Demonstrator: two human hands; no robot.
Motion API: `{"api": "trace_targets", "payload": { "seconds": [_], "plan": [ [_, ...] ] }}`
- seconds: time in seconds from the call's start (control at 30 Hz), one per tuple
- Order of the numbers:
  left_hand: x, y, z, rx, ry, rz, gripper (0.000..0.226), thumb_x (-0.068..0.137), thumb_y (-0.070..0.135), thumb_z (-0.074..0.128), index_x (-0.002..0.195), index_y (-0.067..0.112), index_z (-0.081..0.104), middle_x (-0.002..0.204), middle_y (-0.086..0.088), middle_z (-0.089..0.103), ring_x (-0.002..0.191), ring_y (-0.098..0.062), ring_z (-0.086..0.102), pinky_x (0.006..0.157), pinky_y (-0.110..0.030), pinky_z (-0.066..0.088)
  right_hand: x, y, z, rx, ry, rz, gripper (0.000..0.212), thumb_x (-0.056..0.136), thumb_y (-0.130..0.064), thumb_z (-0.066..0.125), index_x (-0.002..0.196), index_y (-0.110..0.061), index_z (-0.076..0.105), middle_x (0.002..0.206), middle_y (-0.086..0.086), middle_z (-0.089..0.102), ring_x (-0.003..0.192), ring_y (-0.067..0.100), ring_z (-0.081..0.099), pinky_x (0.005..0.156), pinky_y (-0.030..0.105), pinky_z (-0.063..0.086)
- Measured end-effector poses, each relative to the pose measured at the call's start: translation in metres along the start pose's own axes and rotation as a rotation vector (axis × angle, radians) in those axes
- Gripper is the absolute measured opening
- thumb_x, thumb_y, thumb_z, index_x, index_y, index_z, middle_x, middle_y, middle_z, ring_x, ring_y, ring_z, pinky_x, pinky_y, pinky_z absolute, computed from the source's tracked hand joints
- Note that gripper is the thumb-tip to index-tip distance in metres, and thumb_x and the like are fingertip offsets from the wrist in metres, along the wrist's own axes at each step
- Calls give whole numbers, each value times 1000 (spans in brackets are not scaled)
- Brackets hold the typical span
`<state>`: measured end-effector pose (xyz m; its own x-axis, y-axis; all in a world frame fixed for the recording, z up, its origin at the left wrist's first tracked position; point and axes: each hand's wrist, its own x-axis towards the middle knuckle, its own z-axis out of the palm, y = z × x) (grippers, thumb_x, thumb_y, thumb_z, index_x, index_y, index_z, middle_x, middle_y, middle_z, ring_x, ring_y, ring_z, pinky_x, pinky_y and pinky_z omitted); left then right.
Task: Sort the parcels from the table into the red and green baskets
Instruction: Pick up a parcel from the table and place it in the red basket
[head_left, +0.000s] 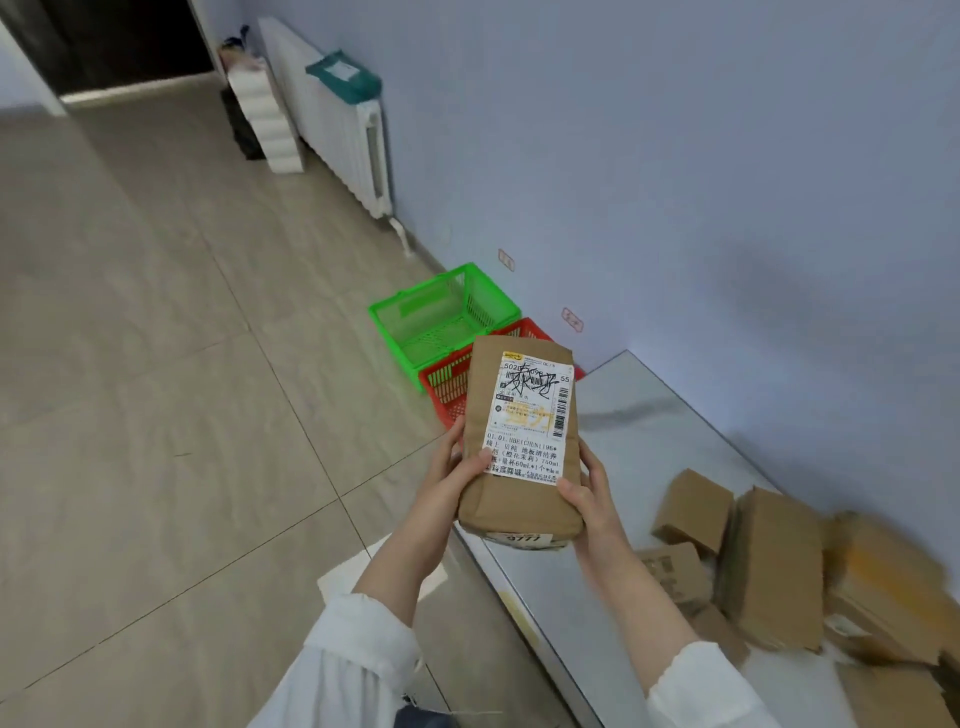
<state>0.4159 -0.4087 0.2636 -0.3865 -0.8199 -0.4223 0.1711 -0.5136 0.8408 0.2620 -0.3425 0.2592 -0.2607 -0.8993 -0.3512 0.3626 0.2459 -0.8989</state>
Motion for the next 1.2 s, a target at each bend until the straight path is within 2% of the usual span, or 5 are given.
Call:
{"api": "trace_targets", "payload": {
  "seconds": [0.43,0.73,0.83,0.93,1.2],
  "plan": [
    [148,95,-147,32,-29,-64,79,71,42,71,141,30,37,129,3,60,114,-14,60,102,-39,45,177,17,149,25,60,45,95,46,-41,70,135,-25,40,133,8,52,113,19,55,76,23,50],
    [292,172,-153,114,-85,-128,51,89,18,58,137,16,42,128,-1,58,115,-15,57,91,-25,49,312,-19,172,76,272,63,83,58,-33,70,135,-27,39,133,7,52,109,19,57,91,38,49],
    [340,192,-147,151,-120,-149,45,91,11,55,134,15,43,112,2,62,106,-16,59,86,-22,49,348,-31,174,90,334,68,69,71,-27,65,135,-26,39,130,4,54,104,16,59,83,32,49],
    [390,206,-140,198,-193,-174,43,91,8,53,133,13,44,101,8,61,99,-14,58,84,-22,48,380,-40,174,110,413,58,79,70,-28,69,140,-23,33,131,3,52,105,15,58,78,28,48],
    [488,217,-103,375,-397,-304,47,93,11,52,138,16,40,133,-10,54,121,-28,53,99,-40,45,434,-48,159,201,725,74,47,88,-24,59,130,-23,39,133,6,52,108,18,58,78,27,49]
  ]
}}
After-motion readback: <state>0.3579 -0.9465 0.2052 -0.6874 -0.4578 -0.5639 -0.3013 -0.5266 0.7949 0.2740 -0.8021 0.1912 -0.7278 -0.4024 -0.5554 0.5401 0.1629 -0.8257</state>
